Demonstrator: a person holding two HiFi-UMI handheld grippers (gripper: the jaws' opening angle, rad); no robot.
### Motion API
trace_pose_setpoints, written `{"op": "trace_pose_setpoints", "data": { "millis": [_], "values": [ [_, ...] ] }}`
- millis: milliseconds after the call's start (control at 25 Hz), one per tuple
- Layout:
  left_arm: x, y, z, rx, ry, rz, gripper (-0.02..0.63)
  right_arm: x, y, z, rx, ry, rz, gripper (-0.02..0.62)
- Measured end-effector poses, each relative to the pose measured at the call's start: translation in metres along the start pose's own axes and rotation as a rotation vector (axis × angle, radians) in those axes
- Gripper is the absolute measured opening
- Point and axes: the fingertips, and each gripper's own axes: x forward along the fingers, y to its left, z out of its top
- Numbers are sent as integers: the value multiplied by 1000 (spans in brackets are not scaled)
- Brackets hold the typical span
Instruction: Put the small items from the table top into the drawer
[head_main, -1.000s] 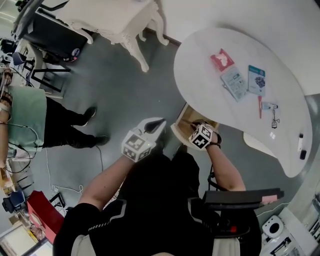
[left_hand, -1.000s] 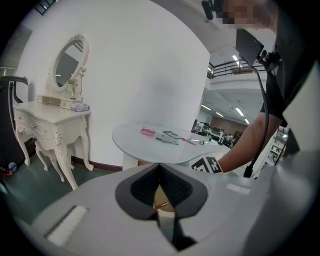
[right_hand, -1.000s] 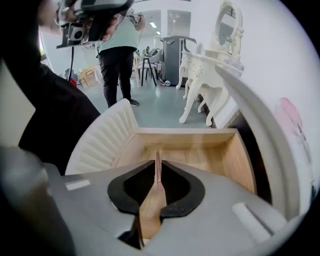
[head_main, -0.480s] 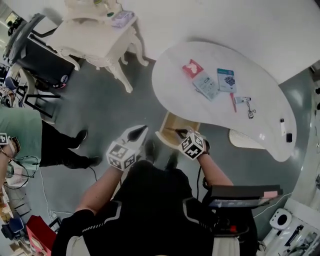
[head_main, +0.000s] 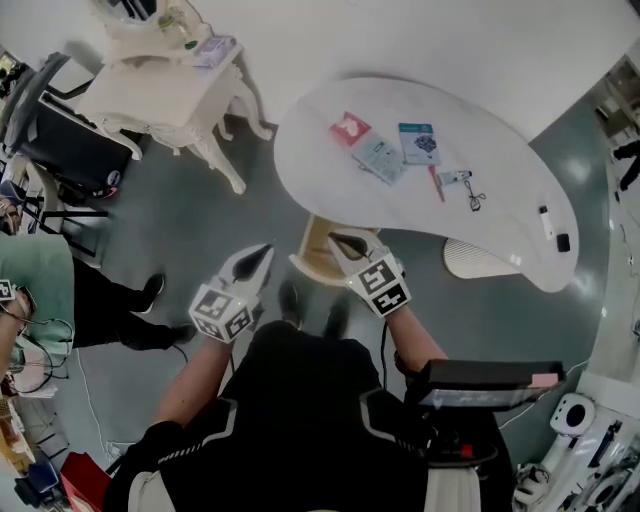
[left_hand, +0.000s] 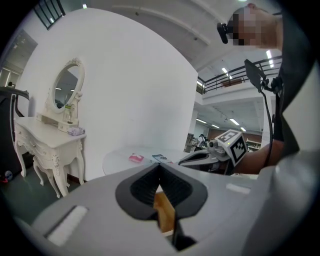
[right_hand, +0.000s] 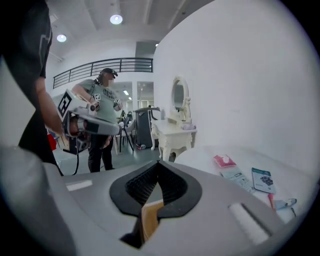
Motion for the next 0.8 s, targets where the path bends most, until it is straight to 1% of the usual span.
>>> {"op": "trace_pose_setpoints", "data": {
  "millis": [160, 360, 440, 600, 680, 800],
  "values": [
    [2, -11, 19, 26, -33, 4, -2, -22, -2, 31, 47, -111, -18, 2],
    [-2, -23, 50, 43, -90, -4, -2, -51, -8, 65, 88, -235, -74, 2],
    [-3, -26, 60, 62, -105, -8, -2, -58, -10, 74, 95, -262, -104, 3],
    [-7, -29, 75, 92, -124, -49, -2, -66, -12, 90, 110, -293, -175, 2],
    [-12, -26, 80, 115, -128, -60, -2, -68, -10, 98, 114, -299, -212, 2],
    [-18, -15, 89, 163, -137, -56, -2, -71, -6, 110, 153, -325, -259, 2]
  ]
}}
